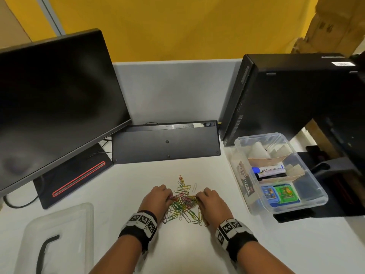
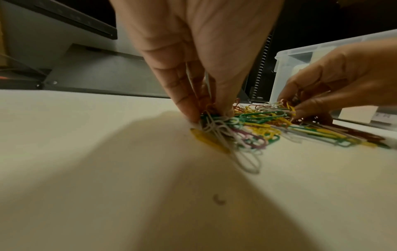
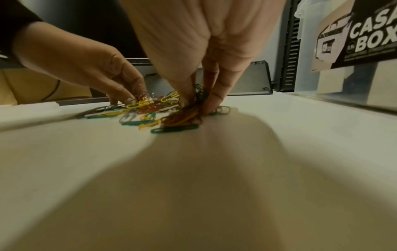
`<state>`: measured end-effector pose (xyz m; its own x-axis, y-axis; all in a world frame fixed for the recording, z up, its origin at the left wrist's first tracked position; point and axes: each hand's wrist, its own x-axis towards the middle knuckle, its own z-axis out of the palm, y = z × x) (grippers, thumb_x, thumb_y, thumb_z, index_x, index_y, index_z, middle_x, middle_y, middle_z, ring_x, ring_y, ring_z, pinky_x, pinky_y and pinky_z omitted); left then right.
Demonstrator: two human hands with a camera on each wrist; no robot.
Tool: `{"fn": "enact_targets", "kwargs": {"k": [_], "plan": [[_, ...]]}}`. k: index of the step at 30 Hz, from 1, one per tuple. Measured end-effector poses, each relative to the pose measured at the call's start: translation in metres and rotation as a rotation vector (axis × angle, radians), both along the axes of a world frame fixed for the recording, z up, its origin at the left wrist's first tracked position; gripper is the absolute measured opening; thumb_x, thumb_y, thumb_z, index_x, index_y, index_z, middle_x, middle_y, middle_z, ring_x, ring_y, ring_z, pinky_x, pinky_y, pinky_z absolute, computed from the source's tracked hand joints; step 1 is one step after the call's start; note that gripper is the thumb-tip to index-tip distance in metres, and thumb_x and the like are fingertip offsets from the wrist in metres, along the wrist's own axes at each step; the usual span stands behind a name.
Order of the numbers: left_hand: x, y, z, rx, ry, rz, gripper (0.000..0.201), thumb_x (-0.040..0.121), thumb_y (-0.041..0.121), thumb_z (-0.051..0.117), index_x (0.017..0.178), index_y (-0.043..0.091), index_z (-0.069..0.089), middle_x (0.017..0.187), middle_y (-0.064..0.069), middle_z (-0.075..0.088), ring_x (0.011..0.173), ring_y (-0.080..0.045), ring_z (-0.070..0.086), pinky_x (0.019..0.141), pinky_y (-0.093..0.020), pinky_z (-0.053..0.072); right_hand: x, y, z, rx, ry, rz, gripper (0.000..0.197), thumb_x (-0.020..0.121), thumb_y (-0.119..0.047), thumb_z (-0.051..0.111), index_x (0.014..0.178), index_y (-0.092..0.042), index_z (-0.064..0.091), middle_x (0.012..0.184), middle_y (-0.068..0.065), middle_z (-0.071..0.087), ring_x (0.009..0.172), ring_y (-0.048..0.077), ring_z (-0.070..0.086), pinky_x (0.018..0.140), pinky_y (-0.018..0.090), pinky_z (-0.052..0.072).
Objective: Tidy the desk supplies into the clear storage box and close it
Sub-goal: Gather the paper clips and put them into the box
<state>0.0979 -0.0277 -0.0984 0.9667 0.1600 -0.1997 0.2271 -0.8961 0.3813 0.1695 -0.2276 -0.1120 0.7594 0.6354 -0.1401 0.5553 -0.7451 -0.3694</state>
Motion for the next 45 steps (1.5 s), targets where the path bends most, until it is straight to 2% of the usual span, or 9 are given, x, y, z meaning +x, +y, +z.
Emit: {"fn": "enact_targets", "kwargs": {"k": [8,12,18,23,27,30,34,39,45], "plan": [[-0.015,0.008,0.008,-0.197,-0.014,0.135,0.013,0.089,0.033,0.059,0.078,0.026,0.056,0.084,0.007,0.058,0.078,-0.012,0.053,0.068,-0.022,0.040,0.008,-0.004,0.026,0.299,0.165,-0.226,0.020,0.093,-0.021,0.056,0.109,-0.014,0.068,0.102,0.003,0.064,0.091,0.012,0.056,0.086,0.021,0.045],[-0.024,0.013,0.018,-0.356,-0.130,0.247,0.007,0.084,0.024,0.067,0.081,0.029,0.063,0.081,0.008,0.064,0.077,-0.008,0.057,0.069,-0.019,0.043,0.014,-0.011,0.072,0.436,0.191,-0.283,0.024,0.091,-0.021,0.060,0.113,-0.012,0.066,0.101,-0.001,0.065,0.088,0.010,0.061,0.084,0.018,0.048],[-0.027,0.025,0.020,-0.457,-0.208,0.283,0.007,0.081,0.021,0.072,0.085,0.027,0.069,0.080,0.009,0.067,0.078,-0.009,0.063,0.074,-0.034,0.057,0.056,-0.039,0.156,0.646,0.136,-0.371,0.015,0.090,-0.017,0.062,0.103,-0.017,0.069,0.089,0.001,0.067,0.073,0.014,0.066,0.071,0.024,0.056],[-0.027,0.023,0.022,-0.488,-0.254,0.291,0.008,0.081,0.018,0.072,0.085,0.025,0.069,0.080,0.007,0.067,0.079,-0.010,0.063,0.075,-0.035,0.057,0.121,-0.063,0.182,0.350,-0.103,-0.429,0.015,0.091,-0.018,0.060,0.101,-0.015,0.070,0.093,0.001,0.066,0.083,0.018,0.063,0.080,0.033,0.052],[-0.031,0.022,0.022,-0.492,-0.247,0.284,0.007,0.081,0.019,0.071,0.085,0.024,0.069,0.080,0.007,0.067,0.079,-0.010,0.062,0.074,-0.036,0.057,0.161,-0.060,0.176,-0.215,-0.044,-0.433,0.019,0.091,-0.020,0.058,0.104,-0.012,0.070,0.101,0.010,0.067,0.091,0.024,0.061,0.080,0.035,0.050],[-0.036,0.021,0.023,-0.478,-0.239,0.267,0.007,0.082,0.021,0.071,0.084,0.027,0.069,0.080,0.008,0.066,0.079,-0.009,0.062,0.073,-0.034,0.057,0.177,-0.046,0.162,-0.399,0.033,-0.430,0.025,0.087,-0.025,0.063,0.106,-0.008,0.067,0.093,0.010,0.064,0.083,0.026,0.061,0.073,0.032,0.049],[-0.042,0.022,0.025,-0.468,-0.233,0.278,0.007,0.082,0.022,0.071,0.083,0.028,0.068,0.080,0.009,0.066,0.079,-0.008,0.061,0.072,-0.032,0.056,0.182,-0.035,0.149,-0.454,0.029,-0.403,0.025,0.087,-0.025,0.064,0.105,-0.008,0.066,0.086,0.007,0.062,0.079,0.025,0.062,0.075,0.033,0.052],[-0.047,0.023,0.026,-0.470,-0.241,0.290,0.005,0.081,0.021,0.071,0.083,0.025,0.068,0.079,0.007,0.066,0.078,-0.009,0.061,0.072,-0.033,0.056,0.176,-0.032,0.142,-0.489,0.148,-0.328,0.034,0.092,-0.018,0.057,0.126,-0.012,0.057,0.125,0.009,0.061,0.110,0.025,0.060,0.095,0.033,0.047],[-0.053,0.023,0.026,-0.507,-0.257,0.325,0.013,0.080,0.017,0.073,0.079,0.029,0.068,0.076,0.005,0.065,0.074,-0.007,0.060,0.070,-0.035,0.057,0.106,-0.087,0.131,0.041,-0.183,-0.580,0.037,0.093,-0.018,0.048,0.131,-0.016,0.051,0.134,0.008,0.049,0.122,0.027,0.047,0.103,0.043,0.040]]}}
